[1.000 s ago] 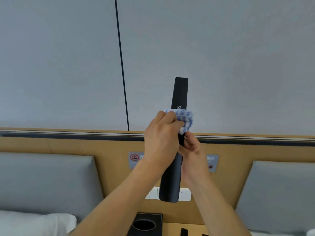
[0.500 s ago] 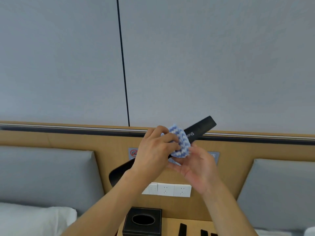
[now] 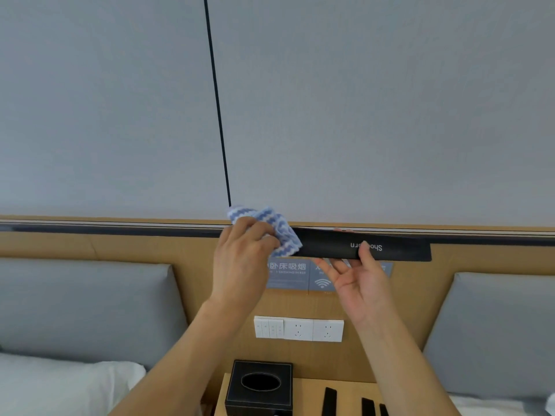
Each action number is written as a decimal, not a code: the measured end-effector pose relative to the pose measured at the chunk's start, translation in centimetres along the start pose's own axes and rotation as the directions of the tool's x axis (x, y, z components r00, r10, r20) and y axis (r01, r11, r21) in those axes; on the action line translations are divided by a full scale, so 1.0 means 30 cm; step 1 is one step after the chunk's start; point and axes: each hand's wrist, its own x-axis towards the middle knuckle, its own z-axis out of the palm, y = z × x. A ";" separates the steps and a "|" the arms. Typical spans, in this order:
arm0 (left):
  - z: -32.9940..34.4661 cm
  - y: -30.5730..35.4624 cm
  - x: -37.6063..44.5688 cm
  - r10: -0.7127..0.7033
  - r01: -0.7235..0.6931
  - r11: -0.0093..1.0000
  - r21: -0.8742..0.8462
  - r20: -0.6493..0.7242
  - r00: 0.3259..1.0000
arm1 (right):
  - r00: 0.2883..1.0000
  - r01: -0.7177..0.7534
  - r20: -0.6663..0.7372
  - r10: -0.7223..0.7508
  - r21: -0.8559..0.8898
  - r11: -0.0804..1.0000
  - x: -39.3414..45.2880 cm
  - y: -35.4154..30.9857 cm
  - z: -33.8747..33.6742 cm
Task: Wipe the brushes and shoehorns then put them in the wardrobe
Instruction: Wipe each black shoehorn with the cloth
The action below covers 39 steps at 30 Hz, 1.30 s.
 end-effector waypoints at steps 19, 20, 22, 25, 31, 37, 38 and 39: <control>0.048 0.129 0.032 -0.101 0.103 0.939 -0.327 0.024 0.995 | 0.992 0.081 0.112 -0.066 -0.137 0.987 -0.014 0.054 0.074; 0.050 0.139 0.031 -0.075 0.081 0.934 -0.348 0.031 0.997 | 0.988 0.079 0.144 -0.058 -0.150 0.985 -0.014 0.046 0.069; 0.058 0.136 0.028 -0.067 0.083 0.924 -0.373 0.056 0.996 | 0.972 0.075 0.231 -0.032 -0.180 0.981 -0.015 0.020 0.050; 0.066 0.120 0.020 -0.085 0.124 0.906 -0.406 0.114 0.990 | 0.935 0.120 0.355 0.001 -0.317 0.941 -0.016 -0.010 0.008; 0.072 0.118 -0.005 -0.101 0.171 0.884 -0.435 0.179 0.979 | 0.919 0.321 0.384 -0.088 -0.599 0.734 -0.034 -0.017 -0.041; 0.074 0.110 -0.029 -0.069 0.122 0.907 -0.403 0.144 0.987 | 0.991 0.104 -0.002 -0.131 -0.595 0.797 -0.053 0.007 -0.029; 0.075 0.112 -0.032 -0.066 0.110 0.916 -0.386 0.127 0.990 | 0.995 0.034 -0.056 -0.078 -0.551 0.834 -0.058 0.017 -0.028; 0.077 0.114 -0.034 -0.066 0.100 0.922 -0.373 0.104 0.992 | 0.997 -0.019 -0.078 -0.023 -0.499 0.866 -0.064 0.028 -0.026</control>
